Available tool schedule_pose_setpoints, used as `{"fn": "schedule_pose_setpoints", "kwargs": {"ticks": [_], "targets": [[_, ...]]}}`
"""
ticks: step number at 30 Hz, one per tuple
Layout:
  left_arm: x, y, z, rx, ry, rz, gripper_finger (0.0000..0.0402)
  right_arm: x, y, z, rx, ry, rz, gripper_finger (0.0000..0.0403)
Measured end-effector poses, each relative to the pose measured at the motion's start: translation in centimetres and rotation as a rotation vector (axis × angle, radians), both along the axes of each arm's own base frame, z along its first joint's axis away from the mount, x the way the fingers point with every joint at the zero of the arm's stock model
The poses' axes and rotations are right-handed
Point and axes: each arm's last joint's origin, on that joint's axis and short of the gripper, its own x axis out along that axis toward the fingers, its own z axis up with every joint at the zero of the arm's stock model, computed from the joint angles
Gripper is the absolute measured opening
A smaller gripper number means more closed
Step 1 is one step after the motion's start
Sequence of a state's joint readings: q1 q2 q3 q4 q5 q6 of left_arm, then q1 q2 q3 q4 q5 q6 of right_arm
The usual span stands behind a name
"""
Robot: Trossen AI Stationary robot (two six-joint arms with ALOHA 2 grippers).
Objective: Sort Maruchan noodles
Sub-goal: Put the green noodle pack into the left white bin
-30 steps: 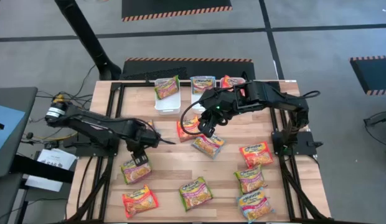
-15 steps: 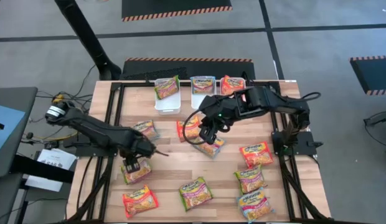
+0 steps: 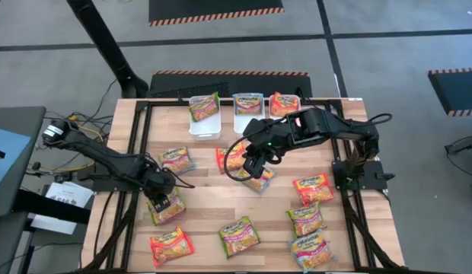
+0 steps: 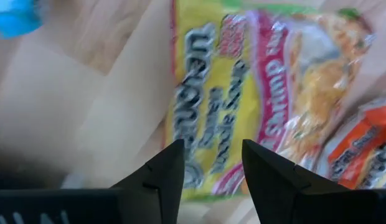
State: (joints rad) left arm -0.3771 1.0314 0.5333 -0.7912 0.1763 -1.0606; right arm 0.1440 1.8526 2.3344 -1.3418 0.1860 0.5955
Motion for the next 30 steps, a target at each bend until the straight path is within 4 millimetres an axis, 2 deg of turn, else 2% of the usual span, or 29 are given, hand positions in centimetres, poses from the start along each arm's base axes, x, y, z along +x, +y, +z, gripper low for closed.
{"fn": "schedule_pose_setpoints", "kwargs": {"ticks": [15, 19, 26, 30], "targets": [[-0.5, 0.1, -3.5, -0.07, -0.063, 0.065, 0.014, 0.2, -0.1, 0.1, 0.005, -0.024, -0.005, 0.0145], [-0.4, 0.1, -3.5, -0.068, -0.074, 0.068, 0.0109, 0.4, -0.3, 0.2, 0.006, -0.041, -0.012, 0.0145], [-0.2, 0.1, -3.5, -0.049, -0.105, 0.078, 0.0013, 0.4, -0.7, 0.3, 0.006, -0.046, -0.022, 0.0145], [0.1, 0.1, -3.3, -0.037, -0.171, 0.071, 0.0004, 0.4, -0.7, 0.3, 0.006, -0.046, -0.022, 0.0145]]}}
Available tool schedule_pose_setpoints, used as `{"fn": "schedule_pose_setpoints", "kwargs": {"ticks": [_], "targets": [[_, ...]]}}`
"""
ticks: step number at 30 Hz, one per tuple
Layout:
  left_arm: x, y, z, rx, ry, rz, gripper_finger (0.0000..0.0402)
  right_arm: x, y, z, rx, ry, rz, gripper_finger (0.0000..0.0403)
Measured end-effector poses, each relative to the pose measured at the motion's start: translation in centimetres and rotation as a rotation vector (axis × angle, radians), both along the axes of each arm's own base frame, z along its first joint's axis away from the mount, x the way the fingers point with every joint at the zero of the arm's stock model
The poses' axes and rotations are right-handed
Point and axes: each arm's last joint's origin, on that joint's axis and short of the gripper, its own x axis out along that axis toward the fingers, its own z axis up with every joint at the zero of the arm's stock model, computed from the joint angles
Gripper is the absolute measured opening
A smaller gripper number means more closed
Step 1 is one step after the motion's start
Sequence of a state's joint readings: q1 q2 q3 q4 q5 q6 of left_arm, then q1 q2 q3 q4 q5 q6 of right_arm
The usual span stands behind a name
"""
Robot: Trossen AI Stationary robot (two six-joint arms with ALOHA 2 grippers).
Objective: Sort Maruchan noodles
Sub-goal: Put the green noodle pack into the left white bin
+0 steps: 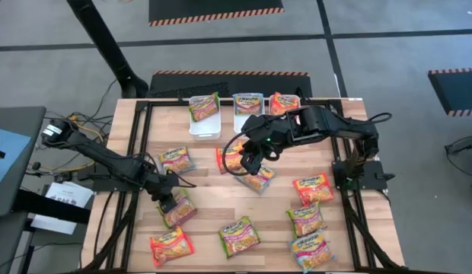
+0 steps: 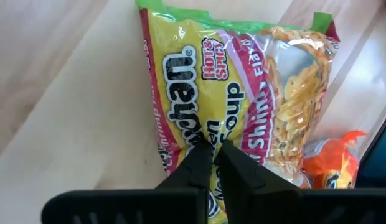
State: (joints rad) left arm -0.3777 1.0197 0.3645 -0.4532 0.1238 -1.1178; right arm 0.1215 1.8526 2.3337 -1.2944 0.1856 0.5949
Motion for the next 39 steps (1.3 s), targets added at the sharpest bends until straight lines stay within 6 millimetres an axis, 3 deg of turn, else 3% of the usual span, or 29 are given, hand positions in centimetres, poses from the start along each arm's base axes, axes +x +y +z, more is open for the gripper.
{"fn": "schedule_pose_setpoints", "kwargs": {"ticks": [4, 16, 23, 31, 39], "targets": [[0.4, 0.0, 1.3, 0.035, -0.066, 0.001, 0.0, 0.0, 0.0, 0.0, -0.001, 0.0, 0.001, 0.0145], [1.7, 0.0, 8.0, 0.194, -0.266, -0.059, 0.0, 0.0, -0.2, 0.0, -0.042, 0.001, -0.034, 0.0145], [2.3, 0.3, 10.3, 0.277, -0.334, -0.069, 0.0, 0.0, -0.5, 0.0, -0.051, 0.004, -0.046, 0.0145], [3.2, 2.6, 12.2, 0.43, -0.39, -0.047, 0.0, 0.1, -1.6, 0.0, -0.1, 0.005, -0.088, 0.0145], [3.8, 6.9, 15.0, 0.69, -0.412, 0.012, 0.0, 0.1, -3.8, 0.0, -0.13, 0.016, -0.122, 0.0145]]}}
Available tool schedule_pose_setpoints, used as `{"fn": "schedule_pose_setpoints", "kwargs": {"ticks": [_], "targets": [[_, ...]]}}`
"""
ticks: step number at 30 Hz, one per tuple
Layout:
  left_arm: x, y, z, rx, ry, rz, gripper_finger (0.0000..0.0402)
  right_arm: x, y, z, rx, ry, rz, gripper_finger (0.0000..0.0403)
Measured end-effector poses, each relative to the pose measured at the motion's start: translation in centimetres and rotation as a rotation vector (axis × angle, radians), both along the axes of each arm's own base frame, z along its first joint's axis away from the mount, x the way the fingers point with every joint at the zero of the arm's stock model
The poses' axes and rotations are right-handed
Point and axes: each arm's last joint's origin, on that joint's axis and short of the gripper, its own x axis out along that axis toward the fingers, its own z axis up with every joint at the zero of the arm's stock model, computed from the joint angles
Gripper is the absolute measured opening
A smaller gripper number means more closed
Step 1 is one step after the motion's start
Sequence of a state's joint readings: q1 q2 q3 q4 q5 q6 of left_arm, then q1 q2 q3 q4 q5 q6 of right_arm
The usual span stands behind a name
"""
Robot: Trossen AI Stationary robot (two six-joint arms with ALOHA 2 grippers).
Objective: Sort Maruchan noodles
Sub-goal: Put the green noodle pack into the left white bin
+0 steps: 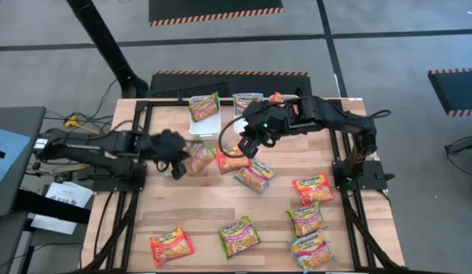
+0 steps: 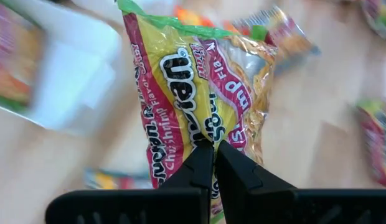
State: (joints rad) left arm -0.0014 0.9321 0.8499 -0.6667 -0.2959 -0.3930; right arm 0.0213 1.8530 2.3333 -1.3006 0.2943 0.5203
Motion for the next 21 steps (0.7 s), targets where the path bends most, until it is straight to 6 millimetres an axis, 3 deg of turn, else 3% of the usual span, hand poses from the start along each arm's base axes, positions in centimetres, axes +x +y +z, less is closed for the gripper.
{"fn": "schedule_pose_setpoints", "kwargs": {"ticks": [11, 21], "targets": [[-0.3, 6.3, 3.0, 0.285, 0.003, 0.126, 0.0, 0.0, -4.5, 0.3, -0.093, 0.0, -0.032, 0.0145], [1.0, 11.1, 2.7, 0.537, 0.101, 0.111, 0.0, -0.6, -8.3, 0.4, -0.164, 0.024, -0.068, 0.0145]]}}
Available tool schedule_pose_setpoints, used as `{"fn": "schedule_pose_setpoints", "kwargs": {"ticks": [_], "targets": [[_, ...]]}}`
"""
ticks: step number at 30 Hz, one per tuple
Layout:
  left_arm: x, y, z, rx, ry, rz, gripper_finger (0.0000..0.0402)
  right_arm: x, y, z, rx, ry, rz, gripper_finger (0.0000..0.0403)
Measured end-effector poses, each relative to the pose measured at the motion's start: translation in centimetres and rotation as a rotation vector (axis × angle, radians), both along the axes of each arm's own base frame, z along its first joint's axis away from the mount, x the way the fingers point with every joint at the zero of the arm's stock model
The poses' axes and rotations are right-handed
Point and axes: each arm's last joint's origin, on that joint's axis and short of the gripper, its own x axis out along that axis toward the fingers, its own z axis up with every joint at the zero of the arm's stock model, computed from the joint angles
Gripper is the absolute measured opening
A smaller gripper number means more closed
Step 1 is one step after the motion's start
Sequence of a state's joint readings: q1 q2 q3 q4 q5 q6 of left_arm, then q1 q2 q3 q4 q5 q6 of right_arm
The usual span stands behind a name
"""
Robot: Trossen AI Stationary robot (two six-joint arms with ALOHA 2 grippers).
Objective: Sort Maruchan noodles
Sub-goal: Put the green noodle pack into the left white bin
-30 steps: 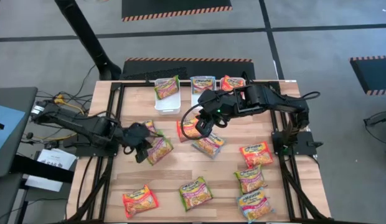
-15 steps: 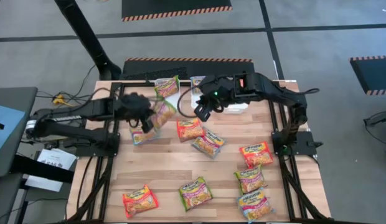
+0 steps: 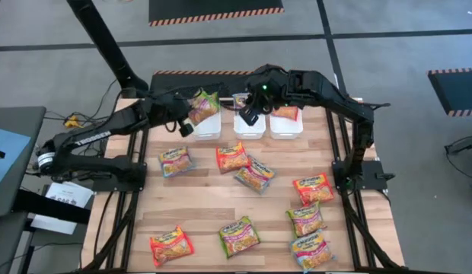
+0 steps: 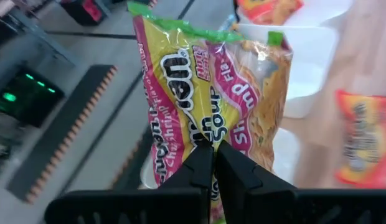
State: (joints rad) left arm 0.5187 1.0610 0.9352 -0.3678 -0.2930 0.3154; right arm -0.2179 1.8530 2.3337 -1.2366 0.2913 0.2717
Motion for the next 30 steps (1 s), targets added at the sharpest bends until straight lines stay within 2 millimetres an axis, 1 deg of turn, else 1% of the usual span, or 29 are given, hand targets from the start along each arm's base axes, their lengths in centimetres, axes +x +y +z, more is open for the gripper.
{"fn": "schedule_pose_setpoints", "kwargs": {"ticks": [5, 11, 19, 25, 30], "targets": [[0.9, 2.3, -1.3, 0.049, 0.099, 0.014, 0.0, -0.4, -1.3, 0.0, -0.026, 0.022, -0.01, 0.0145], [2.0, 4.0, -3.3, 0.071, 0.236, -0.018, 0.0, -0.8, -2.5, 0.0, -0.042, 0.037, -0.026, 0.0145], [3.5, 5.2, -5.8, 0.11, 0.402, -0.072, 0.0, -1.1, -3.5, 0.0, -0.068, 0.059, -0.025, 0.0145], [4.5, 6.1, -7.6, 0.142, 0.505, -0.048, 0.0, -1.1, -3.6, 0.0, -0.092, 0.079, 0.002, 0.0145], [5.0, 6.5, -8.9, 0.117, 0.545, -0.057, 0.0, -1.2, -3.6, -0.1, -0.102, 0.091, 0.015, 0.0145]]}}
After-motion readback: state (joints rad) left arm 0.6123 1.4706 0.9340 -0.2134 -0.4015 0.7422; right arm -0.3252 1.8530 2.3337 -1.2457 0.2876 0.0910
